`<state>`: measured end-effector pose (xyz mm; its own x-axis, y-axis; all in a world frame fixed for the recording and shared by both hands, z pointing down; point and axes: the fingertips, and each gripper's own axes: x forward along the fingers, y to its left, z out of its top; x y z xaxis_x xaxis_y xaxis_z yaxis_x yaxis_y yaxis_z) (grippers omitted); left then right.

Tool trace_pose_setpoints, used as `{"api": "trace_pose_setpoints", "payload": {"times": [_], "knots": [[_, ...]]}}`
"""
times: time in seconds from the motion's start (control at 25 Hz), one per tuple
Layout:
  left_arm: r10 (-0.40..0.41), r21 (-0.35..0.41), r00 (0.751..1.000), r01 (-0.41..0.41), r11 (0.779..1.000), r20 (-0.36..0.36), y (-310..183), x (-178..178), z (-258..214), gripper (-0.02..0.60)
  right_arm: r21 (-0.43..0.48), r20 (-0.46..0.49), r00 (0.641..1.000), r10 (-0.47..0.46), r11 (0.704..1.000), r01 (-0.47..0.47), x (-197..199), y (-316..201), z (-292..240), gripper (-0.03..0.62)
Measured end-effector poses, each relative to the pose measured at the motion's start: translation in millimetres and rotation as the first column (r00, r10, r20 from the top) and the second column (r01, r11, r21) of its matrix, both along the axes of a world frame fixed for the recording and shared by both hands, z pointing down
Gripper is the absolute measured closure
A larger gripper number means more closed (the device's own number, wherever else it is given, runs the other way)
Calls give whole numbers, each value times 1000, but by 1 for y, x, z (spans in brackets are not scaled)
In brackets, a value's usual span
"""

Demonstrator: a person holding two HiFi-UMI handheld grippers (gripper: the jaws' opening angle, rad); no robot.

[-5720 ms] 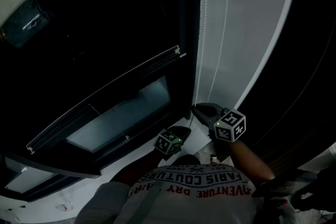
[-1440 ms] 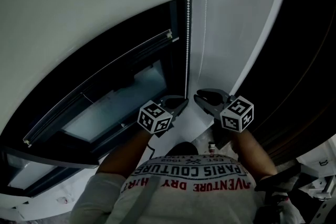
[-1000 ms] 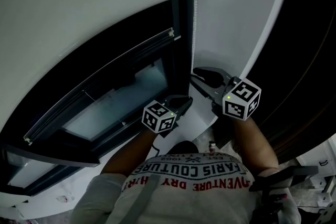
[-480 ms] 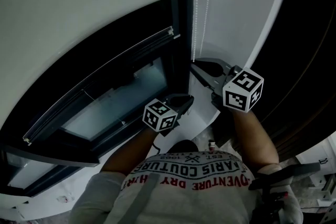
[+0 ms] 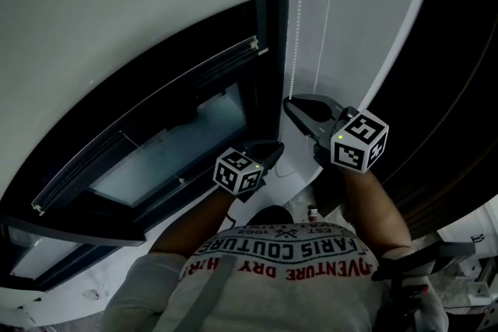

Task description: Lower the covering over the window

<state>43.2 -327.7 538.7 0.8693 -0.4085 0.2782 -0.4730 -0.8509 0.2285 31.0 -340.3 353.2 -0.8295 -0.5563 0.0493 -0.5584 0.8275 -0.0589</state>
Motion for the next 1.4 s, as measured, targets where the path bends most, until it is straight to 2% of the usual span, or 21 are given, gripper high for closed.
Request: {"api": "trace_pose_setpoints", "payload": {"times": [0.16, 0.28, 0.36, 0.6, 0.76, 0.92, 1.16, 1.4], "knots": [[21, -19, 998, -20, 1000, 55, 6, 4, 29, 571, -37, -30, 1000, 6, 999, -7, -3, -1, 31, 588], [19, -41, 998, -16, 999, 52, 10, 2, 47, 571, -62, -19, 1000, 11, 998, -12, -4, 0, 49, 588], [19, -47, 998, -16, 999, 59, 13, 0, 57, 571, -54, -50, 999, 16, 998, -19, -5, 1, 60, 588], [9, -69, 988, 1, 998, 154, 18, -11, 101, 569, -117, -85, 996, 5, 993, -15, -9, 6, 103, 588], [24, -114, 981, -2, 993, 193, 29, -17, 126, 568, -159, -133, 991, -12, 987, -10, -12, 11, 135, 588], [20, -133, 987, 1, 991, 160, 32, -19, 124, 534, -197, -196, 980, -37, 980, -2, -19, 19, 171, 588], [9, -112, 992, 5, 994, 124, 33, -19, 105, 518, -266, -278, 959, -63, 964, -13, -16, 27, 219, 588], [11, -35, 998, -9, 999, 58, 27, -23, 62, 517, -285, -268, 963, -27, 957, -52, -8, 23, 235, 588]]}}
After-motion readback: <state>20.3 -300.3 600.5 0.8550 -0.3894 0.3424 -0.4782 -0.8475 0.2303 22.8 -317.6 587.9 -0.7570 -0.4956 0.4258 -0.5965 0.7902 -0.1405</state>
